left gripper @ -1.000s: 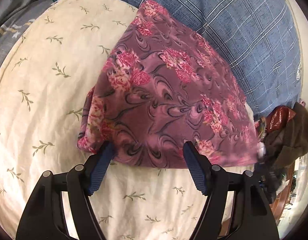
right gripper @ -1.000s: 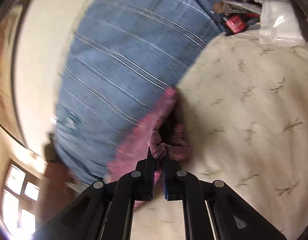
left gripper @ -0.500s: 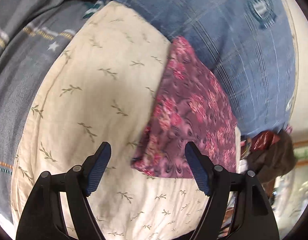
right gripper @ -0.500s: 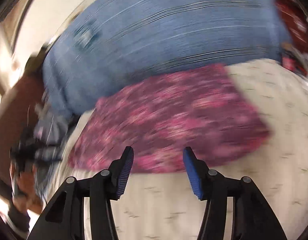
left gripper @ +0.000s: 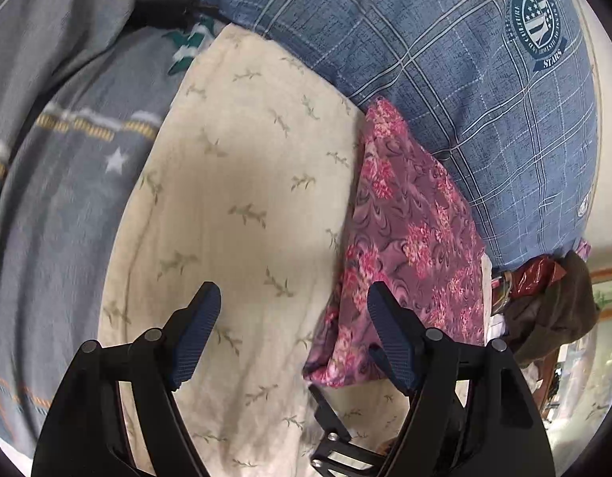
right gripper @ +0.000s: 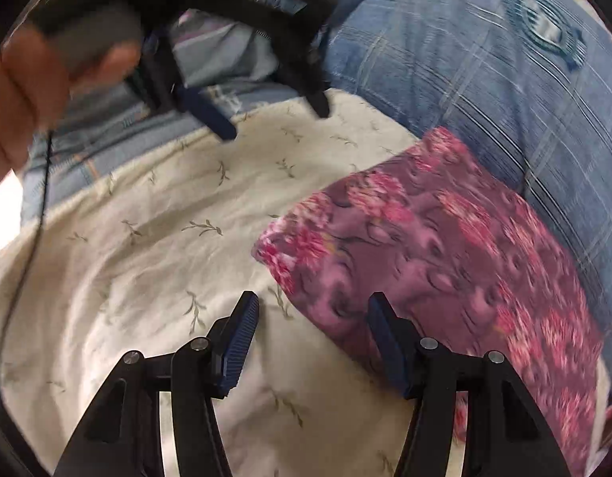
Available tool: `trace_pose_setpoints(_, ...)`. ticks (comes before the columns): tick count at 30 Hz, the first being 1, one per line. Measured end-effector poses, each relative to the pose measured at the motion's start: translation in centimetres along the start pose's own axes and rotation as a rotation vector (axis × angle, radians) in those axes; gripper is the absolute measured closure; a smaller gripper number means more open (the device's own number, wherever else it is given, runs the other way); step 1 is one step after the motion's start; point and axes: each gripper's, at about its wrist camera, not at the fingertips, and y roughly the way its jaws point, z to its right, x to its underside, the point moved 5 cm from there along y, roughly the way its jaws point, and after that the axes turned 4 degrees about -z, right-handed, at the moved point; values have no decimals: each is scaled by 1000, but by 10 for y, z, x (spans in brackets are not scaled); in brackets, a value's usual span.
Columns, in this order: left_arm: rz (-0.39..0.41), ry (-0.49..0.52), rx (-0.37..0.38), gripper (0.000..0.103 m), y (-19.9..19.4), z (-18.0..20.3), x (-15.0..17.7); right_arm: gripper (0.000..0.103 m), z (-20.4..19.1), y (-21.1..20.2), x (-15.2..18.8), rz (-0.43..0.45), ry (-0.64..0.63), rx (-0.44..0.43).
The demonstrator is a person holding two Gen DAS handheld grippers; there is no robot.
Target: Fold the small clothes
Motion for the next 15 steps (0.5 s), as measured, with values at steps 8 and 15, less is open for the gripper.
trace_pose_setpoints(8, -85, 63, 47, 21, 33, 44, -41, 93, 27, -12, -7, 154, 5, 179)
trace_pose_setpoints(15, -170, 117, -39, 22, 97, 88, -68, 93, 33, -29, -3, 225, 13, 148)
